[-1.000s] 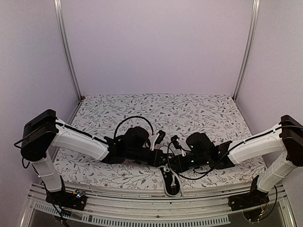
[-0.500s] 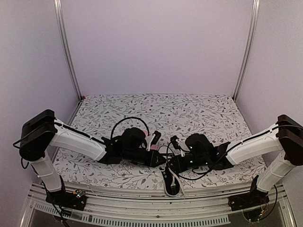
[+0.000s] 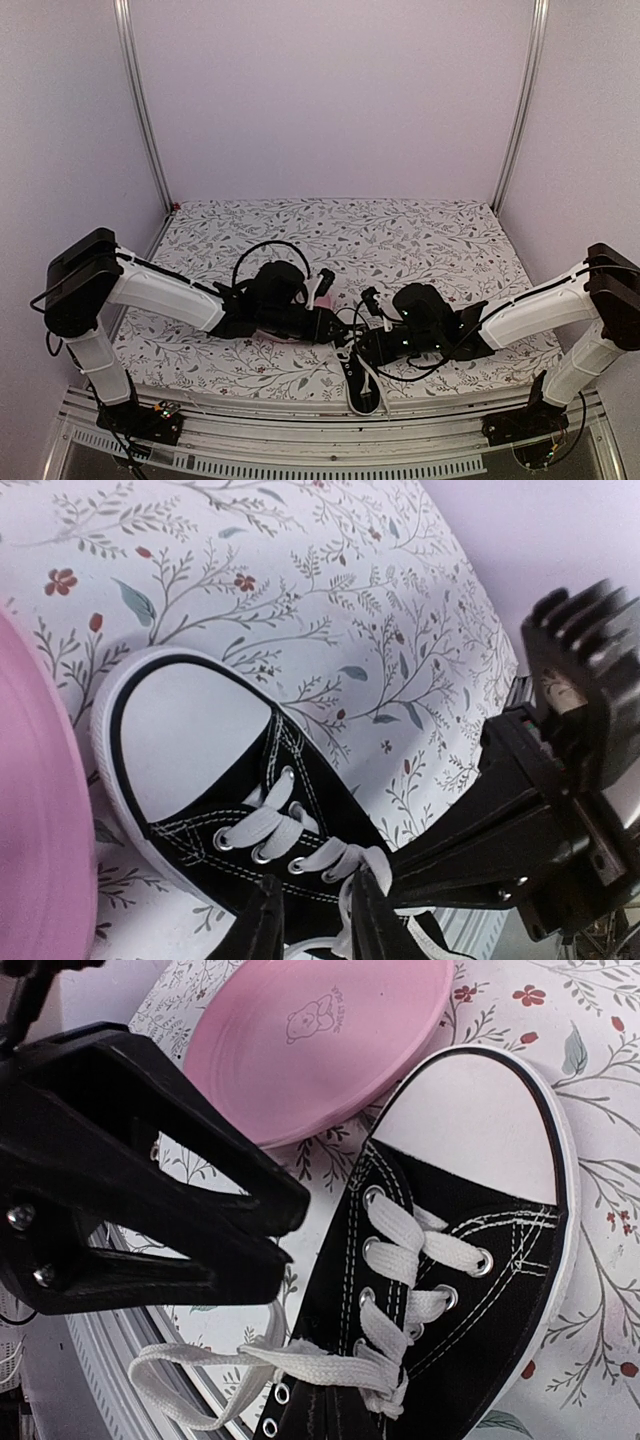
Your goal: Tie the shoes
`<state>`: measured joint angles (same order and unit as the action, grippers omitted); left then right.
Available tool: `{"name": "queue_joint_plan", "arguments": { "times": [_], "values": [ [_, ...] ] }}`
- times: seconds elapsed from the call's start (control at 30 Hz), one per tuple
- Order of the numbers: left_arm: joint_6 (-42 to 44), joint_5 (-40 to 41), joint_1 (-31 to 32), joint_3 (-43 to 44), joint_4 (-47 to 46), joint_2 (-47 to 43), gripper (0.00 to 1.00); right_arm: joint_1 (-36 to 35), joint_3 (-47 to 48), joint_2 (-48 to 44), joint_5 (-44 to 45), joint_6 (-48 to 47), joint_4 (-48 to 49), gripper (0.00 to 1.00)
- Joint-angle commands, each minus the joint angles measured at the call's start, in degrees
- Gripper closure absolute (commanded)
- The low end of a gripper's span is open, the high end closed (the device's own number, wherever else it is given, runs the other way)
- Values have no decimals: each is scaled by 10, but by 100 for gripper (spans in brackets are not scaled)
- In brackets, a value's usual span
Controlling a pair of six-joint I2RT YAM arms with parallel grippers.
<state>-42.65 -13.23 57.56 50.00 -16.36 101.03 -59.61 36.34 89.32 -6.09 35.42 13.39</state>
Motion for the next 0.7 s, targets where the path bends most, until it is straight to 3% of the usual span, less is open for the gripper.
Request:
{"name": "queue_joint_plan", "arguments": {
  "times": [0.0,0.67],
  "values": [
    [15,-44,-5,30,9,35,78,-3,-11,-14,11,7,9,98],
    [-11,-116,13,9,-86,74,84,-3,-11,-14,14,8,9,98]
  ]
}}
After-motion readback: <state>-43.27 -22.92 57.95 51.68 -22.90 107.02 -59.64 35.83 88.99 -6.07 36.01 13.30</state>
